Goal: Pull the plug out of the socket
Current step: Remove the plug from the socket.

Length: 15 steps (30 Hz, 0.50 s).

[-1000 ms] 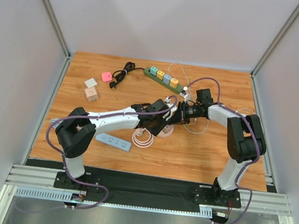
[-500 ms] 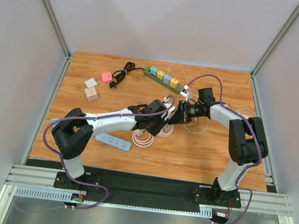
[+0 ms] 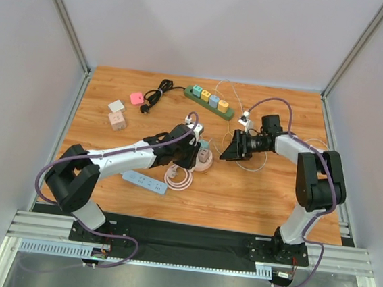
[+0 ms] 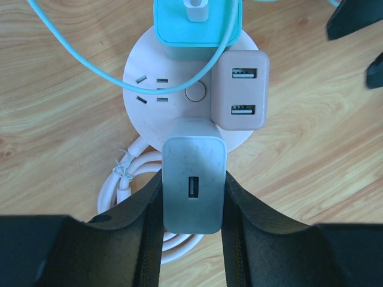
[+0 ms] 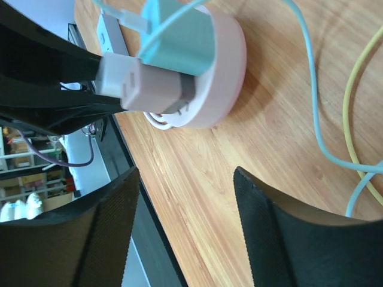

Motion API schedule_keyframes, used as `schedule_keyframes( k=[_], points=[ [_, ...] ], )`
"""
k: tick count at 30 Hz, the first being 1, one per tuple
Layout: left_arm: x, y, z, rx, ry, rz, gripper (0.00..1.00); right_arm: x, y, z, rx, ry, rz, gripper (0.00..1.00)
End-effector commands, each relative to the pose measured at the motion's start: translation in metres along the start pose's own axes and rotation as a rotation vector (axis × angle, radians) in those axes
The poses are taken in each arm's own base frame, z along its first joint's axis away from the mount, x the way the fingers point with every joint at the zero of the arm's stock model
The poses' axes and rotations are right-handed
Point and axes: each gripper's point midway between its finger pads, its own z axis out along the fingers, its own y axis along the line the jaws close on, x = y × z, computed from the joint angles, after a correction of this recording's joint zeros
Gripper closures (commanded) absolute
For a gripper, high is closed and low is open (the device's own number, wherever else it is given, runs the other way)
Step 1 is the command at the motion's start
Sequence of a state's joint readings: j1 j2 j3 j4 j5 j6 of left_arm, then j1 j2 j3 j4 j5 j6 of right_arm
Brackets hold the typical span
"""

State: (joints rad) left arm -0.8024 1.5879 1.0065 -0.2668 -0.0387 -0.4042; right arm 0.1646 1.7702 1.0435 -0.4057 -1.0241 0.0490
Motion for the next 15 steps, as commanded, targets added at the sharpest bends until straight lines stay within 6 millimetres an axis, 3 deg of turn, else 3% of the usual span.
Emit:
schedule_keyframes(
  k=[1, 8, 15],
  points=[
    [-0.057, -0.025, -0.025, 0.112, -0.204, -0.080, 1.00, 0.008, -0.007, 0.007, -0.019, 0.021, 0.054, 0.32],
    [-0.077, -0.044, -0.041, 0.221, -0.266, -0.132, 1.00, 0.010, -0.008, 0.017, -0.072, 0.014, 0.170, 0.29],
    [-0.077, -0.055, -0.036, 0.282, -0.255, -0.145, 1.00, 0.006, -0.003, 0.019, -0.108, 0.005, 0.186, 0.29]
  ],
)
